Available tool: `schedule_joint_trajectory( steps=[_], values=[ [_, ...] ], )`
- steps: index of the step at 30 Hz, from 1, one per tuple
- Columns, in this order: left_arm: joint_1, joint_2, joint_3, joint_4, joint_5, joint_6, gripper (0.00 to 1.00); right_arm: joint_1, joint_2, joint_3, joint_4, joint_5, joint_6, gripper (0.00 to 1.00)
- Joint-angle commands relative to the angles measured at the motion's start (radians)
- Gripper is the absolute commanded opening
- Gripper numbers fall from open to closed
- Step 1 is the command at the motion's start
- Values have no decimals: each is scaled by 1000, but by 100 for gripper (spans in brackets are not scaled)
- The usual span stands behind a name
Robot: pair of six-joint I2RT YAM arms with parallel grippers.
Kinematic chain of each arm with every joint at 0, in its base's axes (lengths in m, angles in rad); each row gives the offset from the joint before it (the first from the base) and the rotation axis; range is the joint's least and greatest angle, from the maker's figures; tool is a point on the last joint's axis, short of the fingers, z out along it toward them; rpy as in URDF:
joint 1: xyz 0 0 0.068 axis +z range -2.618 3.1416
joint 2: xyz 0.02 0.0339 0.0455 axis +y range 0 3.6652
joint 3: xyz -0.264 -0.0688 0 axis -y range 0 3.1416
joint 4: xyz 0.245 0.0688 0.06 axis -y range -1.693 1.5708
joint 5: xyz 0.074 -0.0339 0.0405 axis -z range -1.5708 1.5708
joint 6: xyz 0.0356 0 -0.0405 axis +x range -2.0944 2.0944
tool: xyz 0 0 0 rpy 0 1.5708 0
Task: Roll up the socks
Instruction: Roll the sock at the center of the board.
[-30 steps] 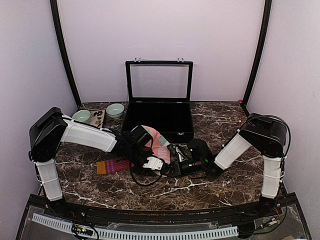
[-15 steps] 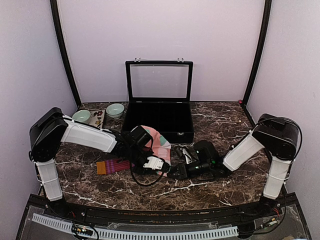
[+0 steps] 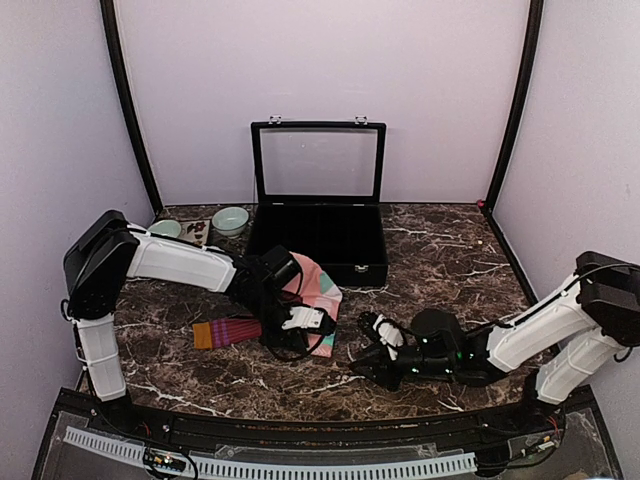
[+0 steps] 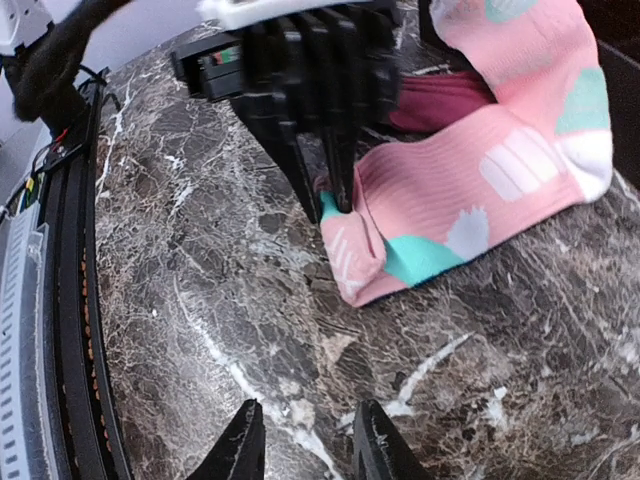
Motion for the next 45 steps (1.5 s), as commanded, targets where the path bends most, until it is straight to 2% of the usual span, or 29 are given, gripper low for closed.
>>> schedule_joint_trajectory(
  steps=[1, 7, 15, 22, 35, 45],
  values=[
    [3, 63, -13, -204, 61, -52, 15, 98, -2, 55, -32, 179, -292, 30],
    [7, 123, 53, -308, 129, -22, 15, 227, 77, 210, -172, 286, -508, 31],
    [16, 187, 107, -400, 159, 14, 16, 232, 189, 312, -177, 244, -648, 32],
    [22, 204, 130, -453, 162, 49, 16, 212, 274, 349, -128, 169, -653, 32],
    [26, 229, 170, -498, 158, 69, 17, 179, 334, 321, -40, 194, -638, 30],
    [25, 246, 206, -514, 155, 64, 17, 176, 366, 324, -45, 194, -638, 30]
  ],
)
